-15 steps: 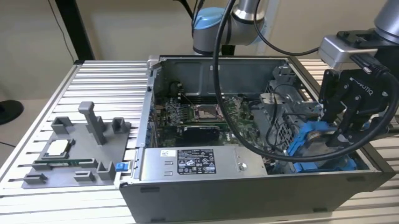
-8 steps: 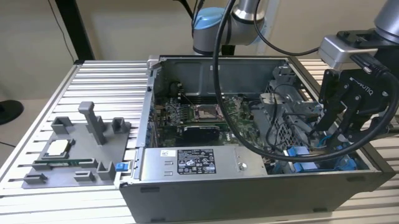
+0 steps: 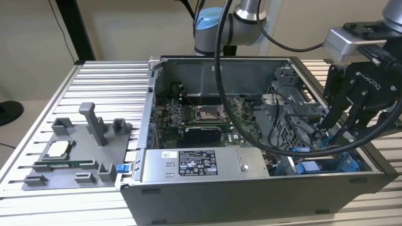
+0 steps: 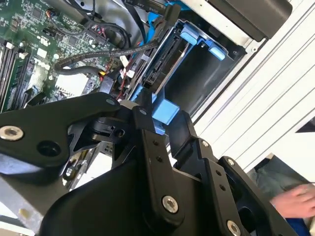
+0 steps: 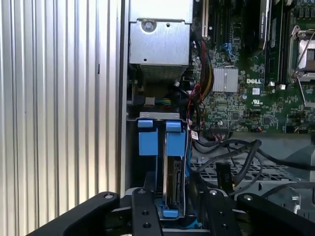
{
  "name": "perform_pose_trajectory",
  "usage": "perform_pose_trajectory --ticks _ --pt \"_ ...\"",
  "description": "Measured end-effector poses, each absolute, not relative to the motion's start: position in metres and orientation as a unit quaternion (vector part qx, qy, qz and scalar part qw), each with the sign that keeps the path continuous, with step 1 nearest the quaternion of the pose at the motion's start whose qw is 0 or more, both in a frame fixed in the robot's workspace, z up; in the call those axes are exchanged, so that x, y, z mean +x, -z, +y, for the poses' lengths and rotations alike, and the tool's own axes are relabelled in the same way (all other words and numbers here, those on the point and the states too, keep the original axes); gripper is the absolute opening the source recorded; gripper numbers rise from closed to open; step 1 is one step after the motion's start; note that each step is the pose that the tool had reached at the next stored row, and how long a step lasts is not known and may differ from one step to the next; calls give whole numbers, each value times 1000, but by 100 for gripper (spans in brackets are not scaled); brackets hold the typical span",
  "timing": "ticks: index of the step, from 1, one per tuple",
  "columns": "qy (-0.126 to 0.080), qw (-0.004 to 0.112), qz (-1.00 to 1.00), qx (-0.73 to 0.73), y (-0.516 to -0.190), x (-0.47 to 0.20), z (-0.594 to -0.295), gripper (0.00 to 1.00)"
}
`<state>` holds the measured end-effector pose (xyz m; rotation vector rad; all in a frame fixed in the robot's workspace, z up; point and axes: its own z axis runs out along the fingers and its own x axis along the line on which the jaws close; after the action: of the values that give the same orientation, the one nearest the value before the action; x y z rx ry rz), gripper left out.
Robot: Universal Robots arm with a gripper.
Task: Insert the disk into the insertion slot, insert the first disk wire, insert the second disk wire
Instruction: 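Insert the disk into the insertion slot, then insert the first disk wire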
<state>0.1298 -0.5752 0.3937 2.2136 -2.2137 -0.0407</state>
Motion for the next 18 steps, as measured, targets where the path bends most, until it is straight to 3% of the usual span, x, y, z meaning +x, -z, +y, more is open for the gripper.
perform_pose_trajectory --ticks 18 --pt "12 6 -707 707 -401 129 -575 100"
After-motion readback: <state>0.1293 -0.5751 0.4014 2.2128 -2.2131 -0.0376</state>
